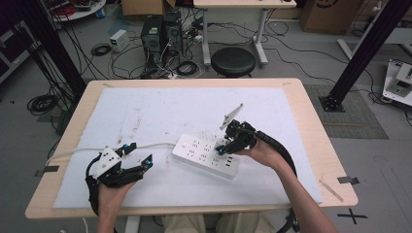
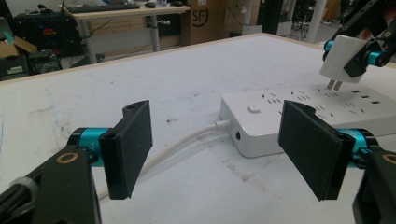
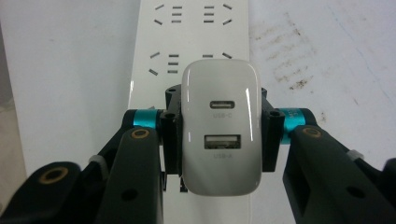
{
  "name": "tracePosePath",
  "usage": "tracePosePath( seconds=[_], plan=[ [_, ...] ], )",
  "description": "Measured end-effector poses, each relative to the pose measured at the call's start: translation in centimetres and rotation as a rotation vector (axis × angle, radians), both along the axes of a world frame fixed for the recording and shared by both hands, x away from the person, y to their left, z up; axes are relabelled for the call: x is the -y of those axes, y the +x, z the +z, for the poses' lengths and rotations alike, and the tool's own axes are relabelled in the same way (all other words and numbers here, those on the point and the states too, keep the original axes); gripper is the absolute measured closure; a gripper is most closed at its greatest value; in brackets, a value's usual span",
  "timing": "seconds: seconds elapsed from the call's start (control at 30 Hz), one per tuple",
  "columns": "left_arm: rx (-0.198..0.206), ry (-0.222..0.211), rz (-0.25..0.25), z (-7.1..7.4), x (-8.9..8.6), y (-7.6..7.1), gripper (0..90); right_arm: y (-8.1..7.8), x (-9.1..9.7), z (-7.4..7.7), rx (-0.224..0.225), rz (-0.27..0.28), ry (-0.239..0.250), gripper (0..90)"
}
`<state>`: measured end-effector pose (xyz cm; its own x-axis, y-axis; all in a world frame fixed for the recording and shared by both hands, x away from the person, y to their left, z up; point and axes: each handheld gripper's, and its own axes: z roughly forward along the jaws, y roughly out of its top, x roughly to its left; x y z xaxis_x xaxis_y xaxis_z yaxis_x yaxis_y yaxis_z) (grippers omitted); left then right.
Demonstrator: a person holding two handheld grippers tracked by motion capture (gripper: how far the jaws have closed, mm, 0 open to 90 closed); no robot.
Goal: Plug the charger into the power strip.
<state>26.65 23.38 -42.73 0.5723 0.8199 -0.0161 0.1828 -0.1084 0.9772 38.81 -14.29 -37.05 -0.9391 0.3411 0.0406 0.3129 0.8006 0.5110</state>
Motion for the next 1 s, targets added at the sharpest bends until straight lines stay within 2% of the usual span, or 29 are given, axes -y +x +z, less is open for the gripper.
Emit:
tracePosePath(
  seconds=[0.33, 0.6, 0.73, 0.77, 0.83, 1.0],
  plan=[
    [-0.004, -0.004, 0.005, -0.2, -0.2, -0.1, 26.1, 0.1, -0.7, -0.1, -0.016, 0.011, -0.033, 63.1],
    [-0.004, -0.006, 0.006, -0.3, -0.2, -0.1, 26.1, 0.0, -1.1, -0.3, -0.006, 0.01, -0.056, 63.1],
    [-0.006, -0.004, 0.003, -0.3, -0.2, -0.1, 26.1, 0.0, -1.1, -0.3, 0.0, 0.011, -0.05, 63.1],
    [-0.006, -0.004, 0.004, -0.3, -0.1, -0.1, 26.1, 0.1, -0.9, -0.5, -0.016, -0.007, -0.025, 63.2],
    [-0.006, -0.003, 0.001, -0.3, -0.1, -0.1, 26.1, 0.2, -0.8, -0.6, -0.01, -0.001, -0.013, 63.3],
    [-0.005, -0.003, -0.003, -0.3, 0.0, 0.1, 26.1, 0.1, -0.8, -0.6, -0.005, 0.001, -0.011, 63.3]
  ],
)
